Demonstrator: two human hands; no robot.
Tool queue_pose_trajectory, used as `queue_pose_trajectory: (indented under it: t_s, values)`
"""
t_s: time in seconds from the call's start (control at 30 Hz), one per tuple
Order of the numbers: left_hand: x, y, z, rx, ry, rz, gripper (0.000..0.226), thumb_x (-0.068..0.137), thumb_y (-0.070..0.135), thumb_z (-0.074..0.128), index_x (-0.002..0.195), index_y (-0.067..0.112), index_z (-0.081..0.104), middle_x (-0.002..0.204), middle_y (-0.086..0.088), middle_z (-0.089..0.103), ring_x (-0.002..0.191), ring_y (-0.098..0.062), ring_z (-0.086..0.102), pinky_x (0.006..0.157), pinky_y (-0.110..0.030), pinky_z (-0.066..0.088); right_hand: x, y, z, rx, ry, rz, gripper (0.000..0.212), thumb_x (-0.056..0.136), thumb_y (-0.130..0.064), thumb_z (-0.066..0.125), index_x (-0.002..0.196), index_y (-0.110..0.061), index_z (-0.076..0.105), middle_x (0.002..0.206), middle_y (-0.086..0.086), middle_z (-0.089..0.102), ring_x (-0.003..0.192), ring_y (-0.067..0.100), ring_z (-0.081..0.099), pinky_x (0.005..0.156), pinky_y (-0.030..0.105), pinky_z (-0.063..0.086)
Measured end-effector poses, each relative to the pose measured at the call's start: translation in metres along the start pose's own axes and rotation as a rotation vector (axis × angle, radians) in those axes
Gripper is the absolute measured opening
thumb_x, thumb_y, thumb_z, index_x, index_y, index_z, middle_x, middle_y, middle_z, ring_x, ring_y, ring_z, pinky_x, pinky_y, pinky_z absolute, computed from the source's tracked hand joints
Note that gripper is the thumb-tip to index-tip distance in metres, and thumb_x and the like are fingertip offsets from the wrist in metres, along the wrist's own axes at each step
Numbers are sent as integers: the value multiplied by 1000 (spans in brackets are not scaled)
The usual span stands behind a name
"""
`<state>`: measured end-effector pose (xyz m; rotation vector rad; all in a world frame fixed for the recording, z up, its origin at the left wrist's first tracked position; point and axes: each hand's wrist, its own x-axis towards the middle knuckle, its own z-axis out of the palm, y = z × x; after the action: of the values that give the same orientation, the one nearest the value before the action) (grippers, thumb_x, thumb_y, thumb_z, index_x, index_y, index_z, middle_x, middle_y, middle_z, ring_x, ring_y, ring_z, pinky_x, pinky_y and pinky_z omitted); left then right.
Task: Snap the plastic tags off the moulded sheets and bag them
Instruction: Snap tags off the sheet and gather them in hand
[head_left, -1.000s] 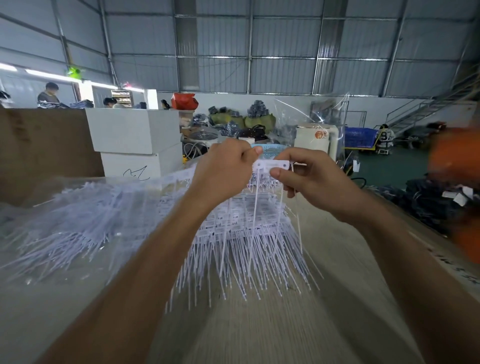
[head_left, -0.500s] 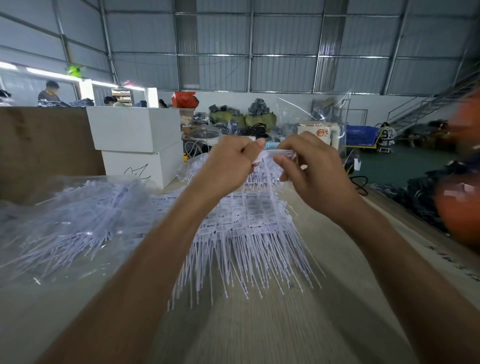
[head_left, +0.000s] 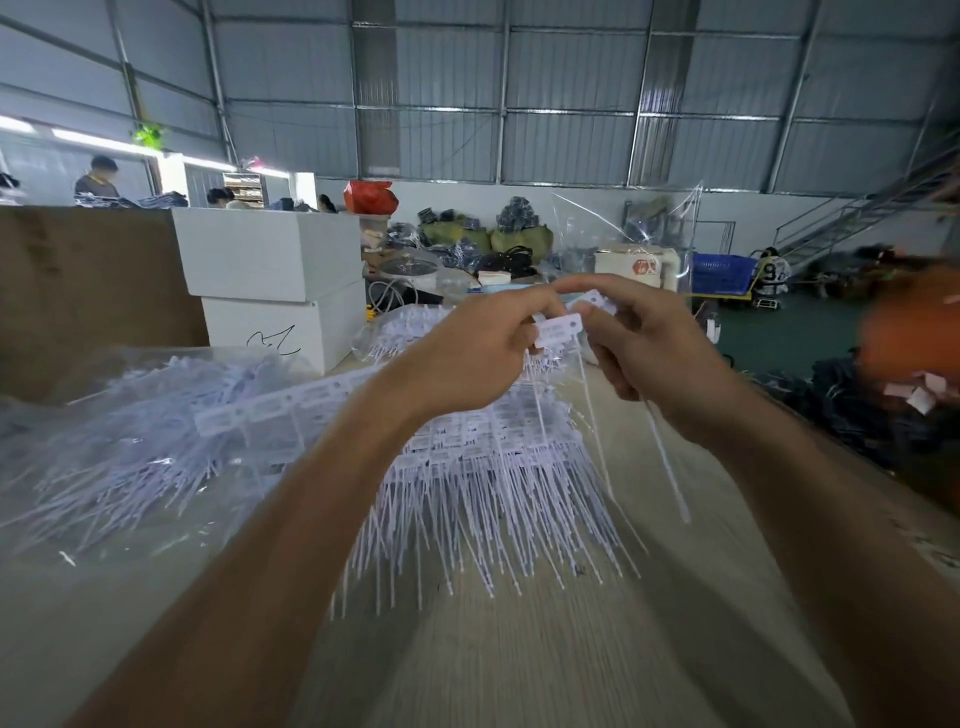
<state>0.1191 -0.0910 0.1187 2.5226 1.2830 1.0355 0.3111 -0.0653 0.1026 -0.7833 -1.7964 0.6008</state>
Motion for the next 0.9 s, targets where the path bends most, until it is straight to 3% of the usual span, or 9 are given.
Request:
queue_pose_trajectory:
  t_s: [0.13,0.27,0.37,0.47,0.53,0.6,0.73,0.83,0.9]
  values:
    - [1,-4,-2,-77,133,10,13,98,12,63,105,23,65,85,2,69,71,-3,67,64,-21,53,-1,0,2,70,-21,-9,21,106,-27,49,114,-26,69,51,-4,31,44,15,21,44,20,22]
    - [6,-5,-3,-191,250,-32,11,90,7,72,92,16,66,82,1,72,67,-3,68,59,-16,54,-2,-3,3,173,-91,140,39,104,-51,44,104,-24,71,62,1,45,47,12,28,43,19,22]
    - [6,-7,-1,-100,251,-1,13,88,9,75,88,18,65,82,3,71,70,-4,67,67,-23,58,-5,-5,5,71,-158,44,32,102,-39,55,102,-9,67,59,-14,53,42,0,36,39,16,29]
    - [4,-8,3,-107,245,-21,9,90,16,73,94,19,66,86,4,71,75,-10,69,74,-39,60,-5,-4,6,-19,-155,-42,21,99,-23,63,98,-2,65,59,-15,54,45,-1,44,44,7,32]
    - [4,-8,4,-43,260,-77,10,94,37,67,94,27,64,87,8,72,83,-11,70,76,-44,59,-4,-3,4,57,-113,-25,20,98,-25,63,97,-5,65,66,-5,56,45,1,39,40,15,30]
    - [3,-5,5,89,277,-126,26,96,53,55,86,30,61,83,9,72,84,-15,68,80,-44,57,-2,-2,3,152,-81,1,19,99,-27,62,97,-8,65,70,9,57,42,9,33,40,18,26]
    - [2,4,5,161,299,-72,35,103,43,48,80,20,59,67,5,63,66,-17,62,70,-44,57,-2,1,7,263,-75,-19,11,99,-29,61,96,-20,67,70,8,61,42,13,27,42,16,22]
    - [3,8,-1,-26,229,-44,36,105,34,47,82,12,62,67,-2,62,67,-26,63,72,-51,58,-2,1,3,293,-105,-46,11,96,-31,62,101,-23,68,70,7,61,46,15,23,43,19,20]
    - [2,10,-4,-311,197,-91,36,106,27,48,80,8,66,61,2,62,57,-16,61,62,-36,59,-2,-2,2,312,-132,-62,12,96,-31,63,102,-22,68,69,6,59,45,14,23,43,19,19]
